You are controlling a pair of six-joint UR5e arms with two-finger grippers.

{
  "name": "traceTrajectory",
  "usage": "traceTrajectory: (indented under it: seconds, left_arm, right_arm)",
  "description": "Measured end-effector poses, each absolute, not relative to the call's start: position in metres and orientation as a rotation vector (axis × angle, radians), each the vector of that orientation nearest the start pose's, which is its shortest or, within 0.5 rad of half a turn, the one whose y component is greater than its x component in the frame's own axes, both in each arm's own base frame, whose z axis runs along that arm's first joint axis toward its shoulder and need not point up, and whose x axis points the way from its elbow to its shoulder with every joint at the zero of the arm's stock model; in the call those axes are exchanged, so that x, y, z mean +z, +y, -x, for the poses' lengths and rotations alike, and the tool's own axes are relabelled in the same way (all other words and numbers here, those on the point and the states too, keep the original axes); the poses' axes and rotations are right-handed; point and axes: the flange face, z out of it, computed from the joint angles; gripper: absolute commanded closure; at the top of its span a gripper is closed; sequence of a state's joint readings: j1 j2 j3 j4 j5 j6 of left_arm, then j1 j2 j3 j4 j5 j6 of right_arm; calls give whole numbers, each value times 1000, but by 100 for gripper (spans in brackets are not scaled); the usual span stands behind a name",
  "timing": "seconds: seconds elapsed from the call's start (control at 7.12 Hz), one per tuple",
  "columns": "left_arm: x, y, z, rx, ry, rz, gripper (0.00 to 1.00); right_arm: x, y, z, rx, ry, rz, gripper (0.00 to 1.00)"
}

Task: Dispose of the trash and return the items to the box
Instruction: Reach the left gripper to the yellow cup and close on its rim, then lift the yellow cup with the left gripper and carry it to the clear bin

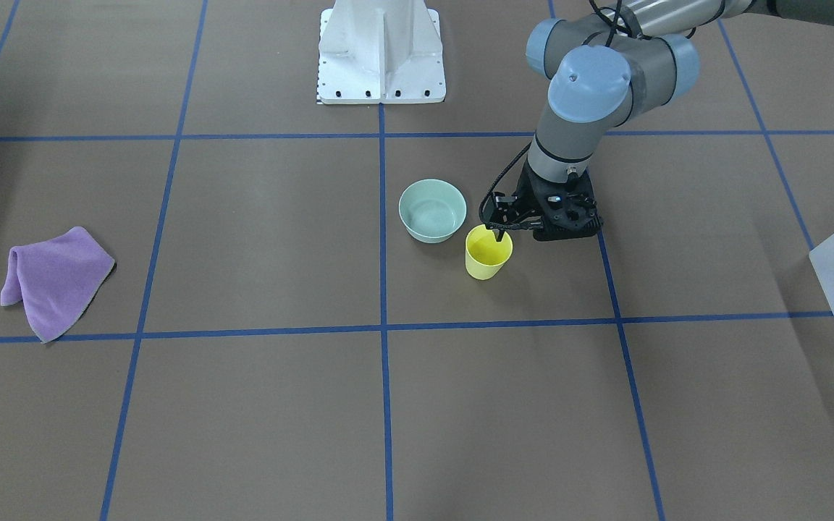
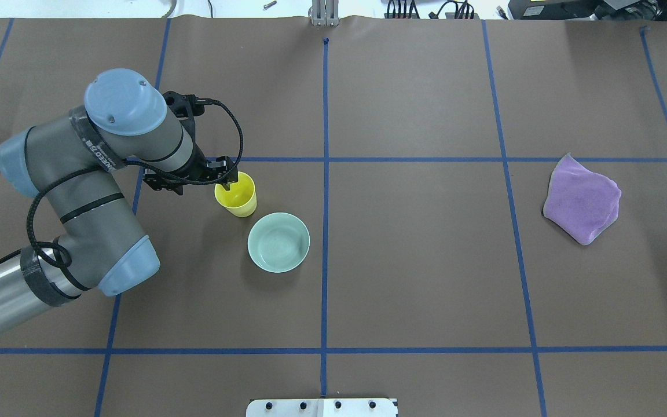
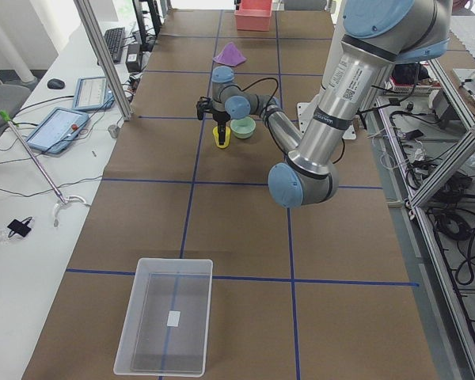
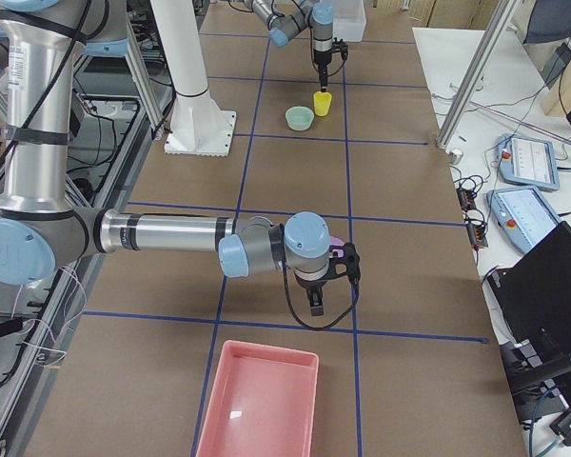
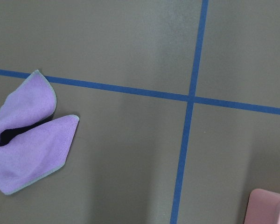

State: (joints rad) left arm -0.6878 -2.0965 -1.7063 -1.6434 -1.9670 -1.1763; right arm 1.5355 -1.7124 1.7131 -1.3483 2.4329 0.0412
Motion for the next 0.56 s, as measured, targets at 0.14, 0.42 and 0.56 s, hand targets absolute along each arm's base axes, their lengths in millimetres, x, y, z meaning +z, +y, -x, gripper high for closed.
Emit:
traceTrajectory:
  seconds: [0.14, 0.42, 0.56]
  left_arm:
    - [298, -491, -457, -126, 817, -46, 34]
    - [304, -486, -470, -113, 825, -40, 100]
    - [302, -485, -471, -111, 830, -40, 100]
  right_arm:
    - [625, -446, -42, -90, -866, -175, 0]
    - [628, -446, -42, -88, -866, -170, 0]
    - [628, -446, -42, -88, -868, -169, 0]
